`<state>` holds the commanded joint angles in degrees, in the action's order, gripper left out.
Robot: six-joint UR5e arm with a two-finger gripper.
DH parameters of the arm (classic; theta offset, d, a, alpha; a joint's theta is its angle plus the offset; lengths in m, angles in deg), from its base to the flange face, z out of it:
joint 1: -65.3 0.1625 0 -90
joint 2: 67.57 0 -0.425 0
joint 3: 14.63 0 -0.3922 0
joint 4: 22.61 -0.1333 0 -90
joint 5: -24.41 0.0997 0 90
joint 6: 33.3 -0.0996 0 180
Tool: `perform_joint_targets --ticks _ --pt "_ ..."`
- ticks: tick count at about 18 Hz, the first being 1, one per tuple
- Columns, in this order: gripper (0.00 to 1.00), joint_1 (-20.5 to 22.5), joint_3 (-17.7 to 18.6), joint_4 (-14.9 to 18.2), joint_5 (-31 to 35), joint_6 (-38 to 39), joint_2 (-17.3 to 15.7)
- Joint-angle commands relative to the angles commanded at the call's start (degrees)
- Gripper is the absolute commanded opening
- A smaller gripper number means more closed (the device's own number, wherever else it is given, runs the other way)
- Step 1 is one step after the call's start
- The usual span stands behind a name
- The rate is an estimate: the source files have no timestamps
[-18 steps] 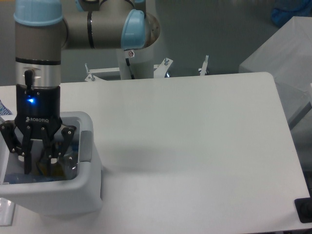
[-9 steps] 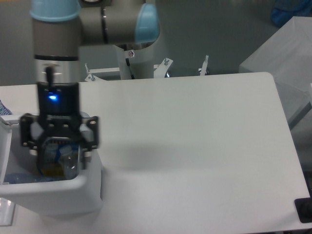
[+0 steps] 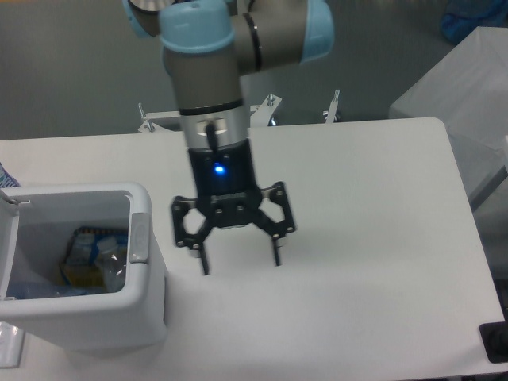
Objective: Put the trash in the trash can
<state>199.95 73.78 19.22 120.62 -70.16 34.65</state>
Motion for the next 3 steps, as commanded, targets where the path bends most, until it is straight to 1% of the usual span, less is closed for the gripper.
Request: perform_joint_targets --ticks 1,3 --pt "1.0 -0.1 0.2 0.9 1.9 -2.6 -0.4" --pt "1.0 0.2 0.7 2.2 2.5 -2.7 -0.8"
